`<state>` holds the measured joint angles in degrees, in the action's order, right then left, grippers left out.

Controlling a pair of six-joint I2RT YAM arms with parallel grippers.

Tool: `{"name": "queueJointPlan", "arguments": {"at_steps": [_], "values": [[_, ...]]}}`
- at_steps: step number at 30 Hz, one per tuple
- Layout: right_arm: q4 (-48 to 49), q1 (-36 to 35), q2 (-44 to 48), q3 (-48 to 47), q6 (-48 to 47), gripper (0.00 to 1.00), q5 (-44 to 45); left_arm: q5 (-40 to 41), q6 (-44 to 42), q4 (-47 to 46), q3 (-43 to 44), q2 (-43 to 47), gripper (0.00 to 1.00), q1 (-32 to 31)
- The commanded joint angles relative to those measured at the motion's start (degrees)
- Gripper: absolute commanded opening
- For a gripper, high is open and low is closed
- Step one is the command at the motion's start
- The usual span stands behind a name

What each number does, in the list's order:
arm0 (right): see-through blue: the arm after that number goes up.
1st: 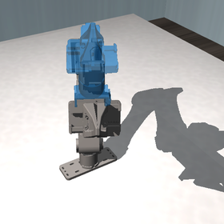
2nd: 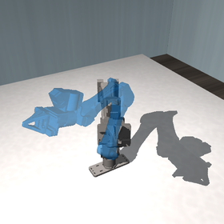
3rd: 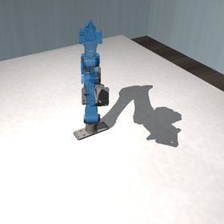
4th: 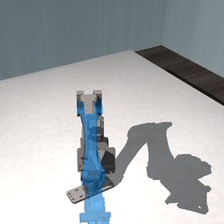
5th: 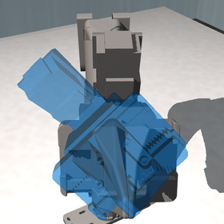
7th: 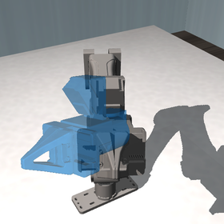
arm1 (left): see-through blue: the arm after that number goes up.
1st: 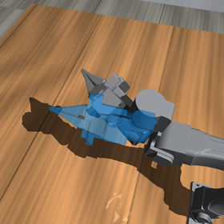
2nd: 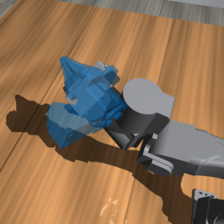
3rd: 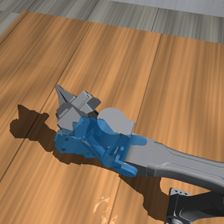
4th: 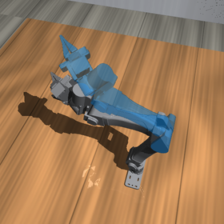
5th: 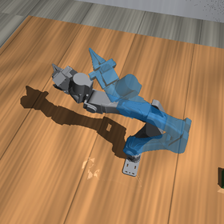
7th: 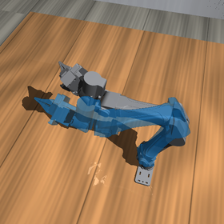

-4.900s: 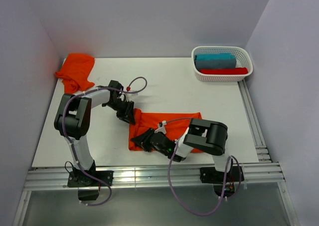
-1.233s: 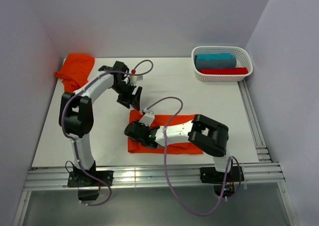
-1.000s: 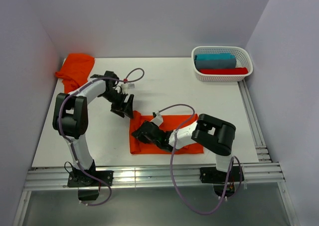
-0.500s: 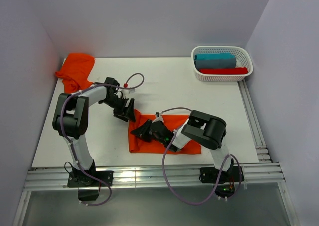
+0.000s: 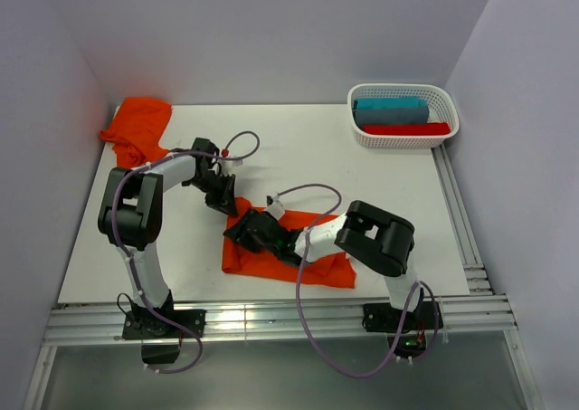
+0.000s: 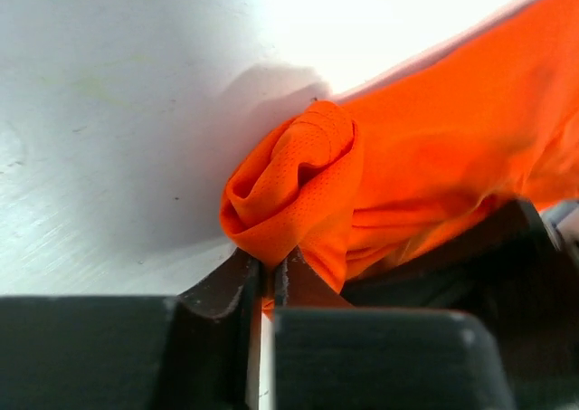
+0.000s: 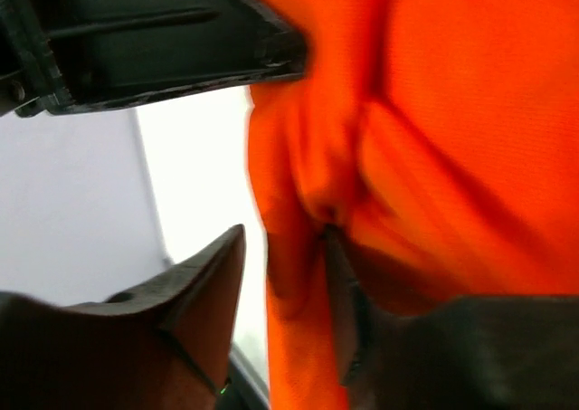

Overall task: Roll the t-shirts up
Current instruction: Roll the tshirt

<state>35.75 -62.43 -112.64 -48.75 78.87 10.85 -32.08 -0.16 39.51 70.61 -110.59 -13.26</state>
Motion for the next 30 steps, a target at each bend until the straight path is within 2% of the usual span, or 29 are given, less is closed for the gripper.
{"name": "queueJointPlan", "arguments": {"at_steps": [1,4,10,15,17,22,30], "values": [[-24.6,-2.9,1.8,-8.0,-5.2,0.53,8.4,7.5,-0.4,0.4,1.9,0.7,0.01,-1.2],[-44.0,-4.9,1.7,-15.8,-5.5,0.61,14.6,11.2,-0.3,0.6,1.5,1.9,0.00,-2.6],[-65.3,-8.6,0.4,-29.6,-4.5,0.64,25.9,16.2,1.8,1.3,1.2,2.7,0.00,-5.0],[-74.1,-10.4,-4.7,-39.5,-5.4,0.62,30.9,18.4,2.6,3.1,2.2,2.7,0.00,-6.7],[-76.4,-10.5,-6.4,-43.9,-6.8,0.57,32.1,18.7,2.7,3.7,2.8,2.4,0.00,-7.2],[-82.8,-10.6,-12.6,-53.1,-6.9,0.51,34.8,19.4,3.5,5.8,4.9,1.4,0.00,-8.5],[-86.1,-11.1,-16.9,-58.1,-7.2,0.49,37.0,19.9,4.4,7.7,6.8,0.4,0.00,-9.9]]}}
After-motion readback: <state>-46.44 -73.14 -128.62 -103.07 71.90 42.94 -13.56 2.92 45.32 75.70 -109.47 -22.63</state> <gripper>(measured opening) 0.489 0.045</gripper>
